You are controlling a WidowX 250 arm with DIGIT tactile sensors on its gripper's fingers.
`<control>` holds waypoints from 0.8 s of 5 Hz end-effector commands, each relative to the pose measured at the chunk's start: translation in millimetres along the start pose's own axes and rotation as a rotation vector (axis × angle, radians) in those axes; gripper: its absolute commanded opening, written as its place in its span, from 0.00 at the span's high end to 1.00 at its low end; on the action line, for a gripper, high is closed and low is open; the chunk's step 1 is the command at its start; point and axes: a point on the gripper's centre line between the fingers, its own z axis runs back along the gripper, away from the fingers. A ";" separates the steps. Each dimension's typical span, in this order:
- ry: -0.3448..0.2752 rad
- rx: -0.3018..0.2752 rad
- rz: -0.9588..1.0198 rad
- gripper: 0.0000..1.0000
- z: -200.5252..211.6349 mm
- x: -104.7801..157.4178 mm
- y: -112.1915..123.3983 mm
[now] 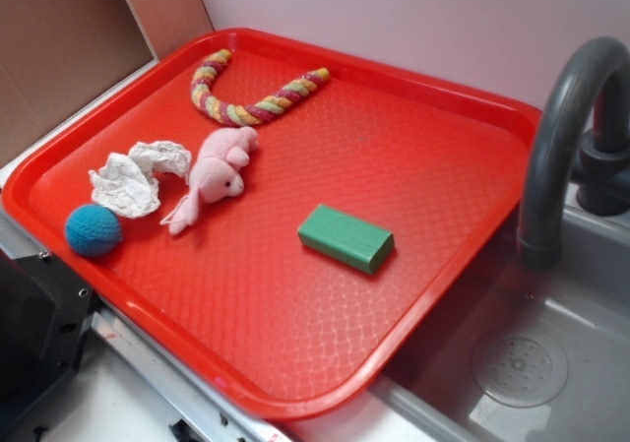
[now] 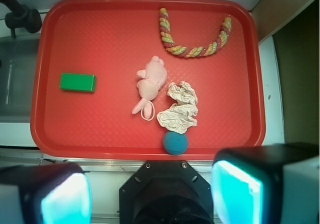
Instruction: Grab the green block.
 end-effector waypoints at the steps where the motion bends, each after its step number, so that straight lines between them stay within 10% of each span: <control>1: 0.000 0.000 0.000 0.00 0.0 0.0 0.0; 3: -0.075 0.083 -0.455 0.00 -19.1 37.2 -28.9; 4: -0.135 -0.023 -0.691 0.00 -37.0 60.5 -48.0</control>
